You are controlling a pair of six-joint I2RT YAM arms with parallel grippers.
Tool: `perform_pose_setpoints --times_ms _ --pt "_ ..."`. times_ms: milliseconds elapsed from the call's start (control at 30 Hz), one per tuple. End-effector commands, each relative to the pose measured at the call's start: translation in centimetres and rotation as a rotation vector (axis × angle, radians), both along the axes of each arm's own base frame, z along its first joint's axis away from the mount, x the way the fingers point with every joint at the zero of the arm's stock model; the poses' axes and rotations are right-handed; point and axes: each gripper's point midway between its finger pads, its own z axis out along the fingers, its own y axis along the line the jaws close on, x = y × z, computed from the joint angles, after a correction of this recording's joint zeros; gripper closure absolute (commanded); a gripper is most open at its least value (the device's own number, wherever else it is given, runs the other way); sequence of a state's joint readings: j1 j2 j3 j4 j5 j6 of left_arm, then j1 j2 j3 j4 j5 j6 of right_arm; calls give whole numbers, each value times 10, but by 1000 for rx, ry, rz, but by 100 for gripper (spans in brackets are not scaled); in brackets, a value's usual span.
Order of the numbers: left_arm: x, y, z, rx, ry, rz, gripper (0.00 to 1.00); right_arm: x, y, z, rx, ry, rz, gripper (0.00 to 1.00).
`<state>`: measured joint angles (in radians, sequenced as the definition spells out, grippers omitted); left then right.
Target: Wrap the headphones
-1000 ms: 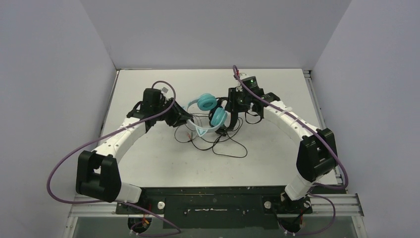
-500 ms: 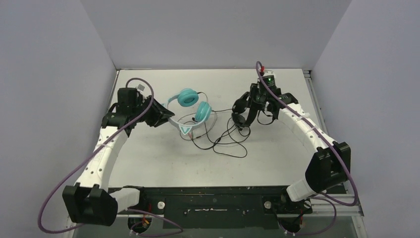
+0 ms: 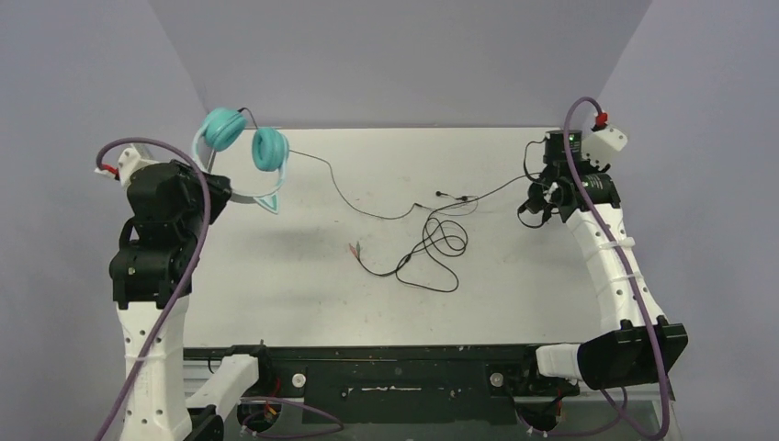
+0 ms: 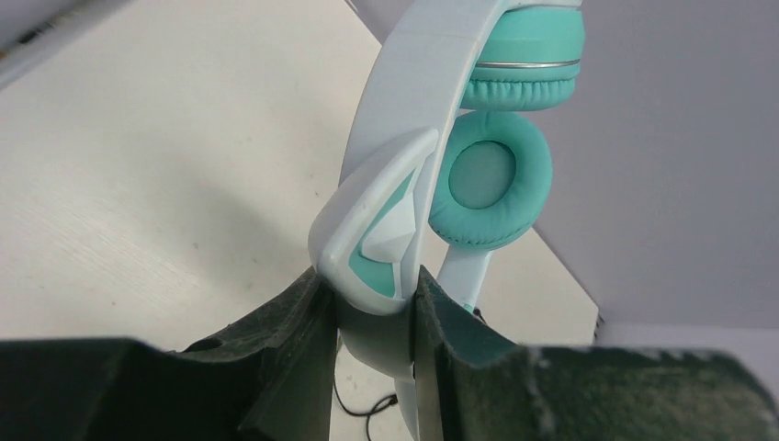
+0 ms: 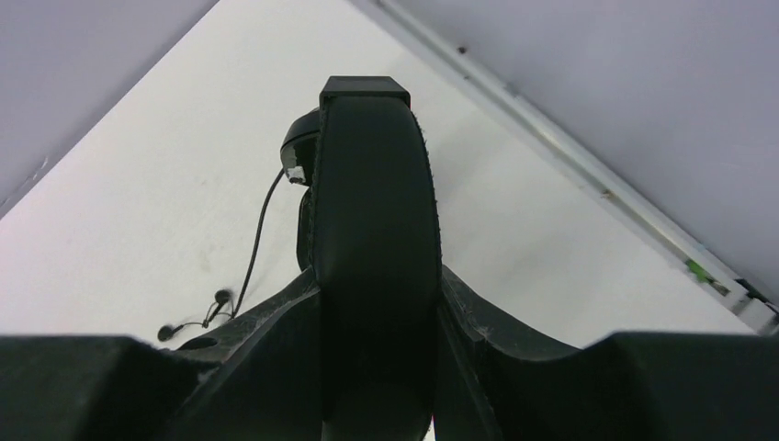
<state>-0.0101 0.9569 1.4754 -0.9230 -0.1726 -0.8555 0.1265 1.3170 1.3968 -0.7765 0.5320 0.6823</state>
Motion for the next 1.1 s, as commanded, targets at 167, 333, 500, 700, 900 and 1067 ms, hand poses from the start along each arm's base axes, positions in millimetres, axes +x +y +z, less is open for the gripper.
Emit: perform_pose_setpoints --times_ms 167,333,500,700,900,1067 --pt "-21 37 58 138 -154 159 95 -7 2 -27 45 55 19 80" --pt "-9 17 80 136 -202 36 95 -13 16 -79 86 260 88 78" --pt "-4 8 105 154 -243 -25 95 -12 30 -94 102 351 187 25" --pt "-2 5 126 160 -287 -46 94 -1 110 -58 94 202 532 0" --pt "-1 6 142 151 -326 -31 94 -16 198 -62 54 195 793 2" --pt "-2 12 156 151 -359 9 94 -21 250 -92 62 251 946 4"
